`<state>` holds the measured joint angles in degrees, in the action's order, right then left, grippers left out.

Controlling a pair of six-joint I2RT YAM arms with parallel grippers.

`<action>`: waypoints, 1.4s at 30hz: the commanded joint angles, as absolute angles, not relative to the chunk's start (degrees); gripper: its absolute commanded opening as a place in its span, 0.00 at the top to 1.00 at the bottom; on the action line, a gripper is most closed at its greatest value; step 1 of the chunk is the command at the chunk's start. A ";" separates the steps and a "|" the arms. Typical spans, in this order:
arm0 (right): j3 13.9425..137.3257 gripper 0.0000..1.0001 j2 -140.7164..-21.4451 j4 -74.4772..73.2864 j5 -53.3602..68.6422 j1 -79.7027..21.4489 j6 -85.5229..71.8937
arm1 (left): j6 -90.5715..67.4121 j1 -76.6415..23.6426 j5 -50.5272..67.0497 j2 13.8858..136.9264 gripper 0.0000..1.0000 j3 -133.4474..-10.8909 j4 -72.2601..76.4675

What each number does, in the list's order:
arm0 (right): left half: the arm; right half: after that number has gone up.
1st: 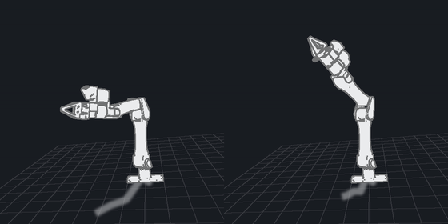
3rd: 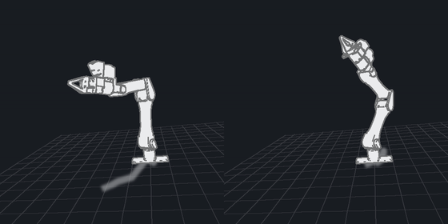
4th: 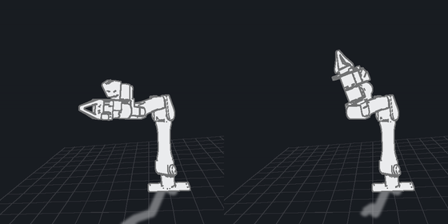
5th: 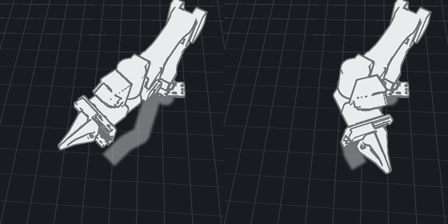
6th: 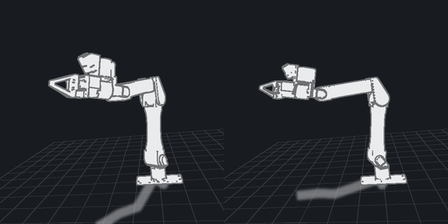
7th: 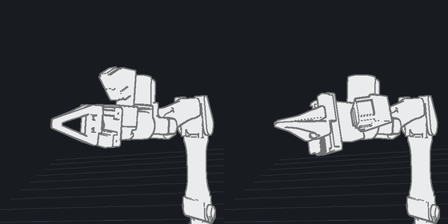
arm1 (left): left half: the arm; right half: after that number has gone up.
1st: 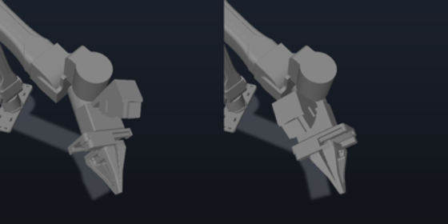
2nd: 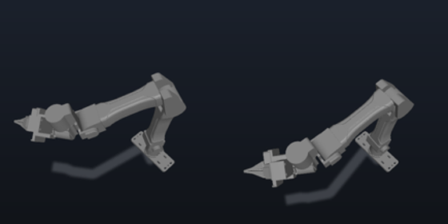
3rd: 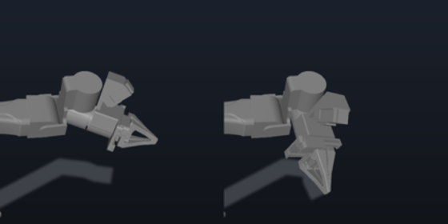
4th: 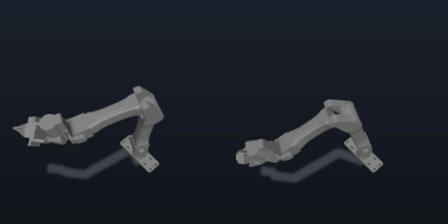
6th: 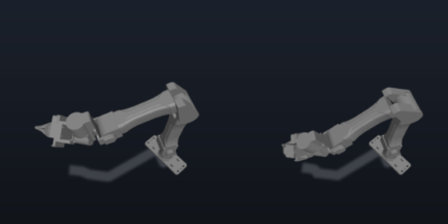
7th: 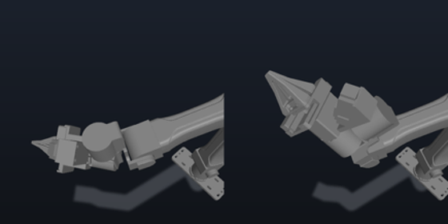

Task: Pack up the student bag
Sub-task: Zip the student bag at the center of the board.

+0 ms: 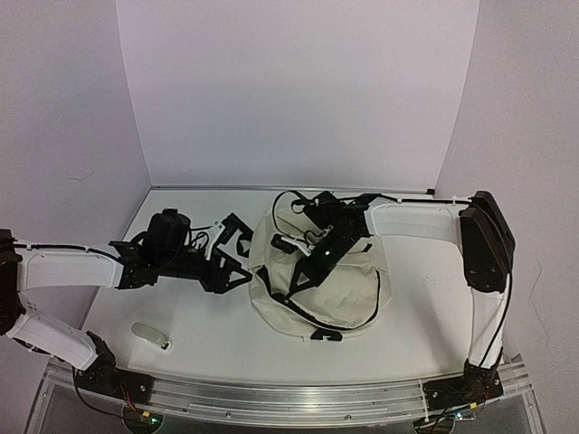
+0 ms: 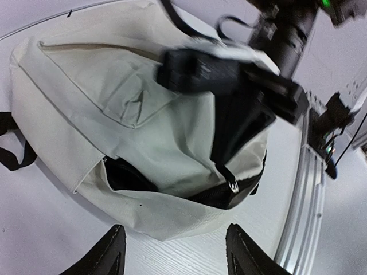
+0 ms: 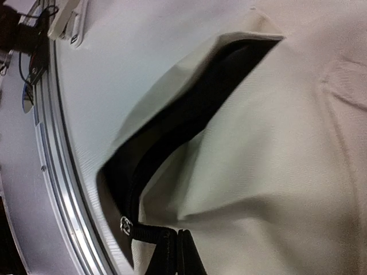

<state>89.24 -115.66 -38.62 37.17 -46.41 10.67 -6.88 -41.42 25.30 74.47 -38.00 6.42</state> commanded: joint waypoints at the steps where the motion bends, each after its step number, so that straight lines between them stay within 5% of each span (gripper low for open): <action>1: 92.48 1.00 -119.06 -37.06 35.79 -45.48 6.35 | 4.76 -47.28 17.64 79.80 0.44 -44.66 0.90; 9: 91.08 0.95 -116.98 -36.31 40.41 -45.48 5.98 | 1.66 -49.07 20.13 84.46 0.44 -48.43 1.46; 16: 90.63 0.53 -108.78 -35.48 40.84 -45.36 5.31 | -3.76 -49.39 21.29 84.94 0.41 -51.53 1.04; 20: 87.97 0.40 -103.98 -35.41 38.68 -44.59 6.30 | -6.23 -49.90 22.98 87.36 0.39 -54.83 -3.17; 32: 77.68 0.40 -95.06 -35.51 34.76 -41.85 6.99 | -12.47 -54.76 18.63 96.69 0.34 -65.53 -16.77; 38: 74.80 0.41 -92.88 -35.42 34.55 -40.80 7.43 | -14.93 -56.16 12.06 102.55 0.46 -71.74 -23.38; 42: 73.59 0.44 -91.82 -35.15 33.95 -40.81 8.58 | -16.16 -56.34 11.87 102.19 0.69 -71.87 -22.89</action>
<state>74.64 -95.05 -35.82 35.19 -41.08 6.95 -14.07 -56.13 14.48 102.68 -69.47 -20.49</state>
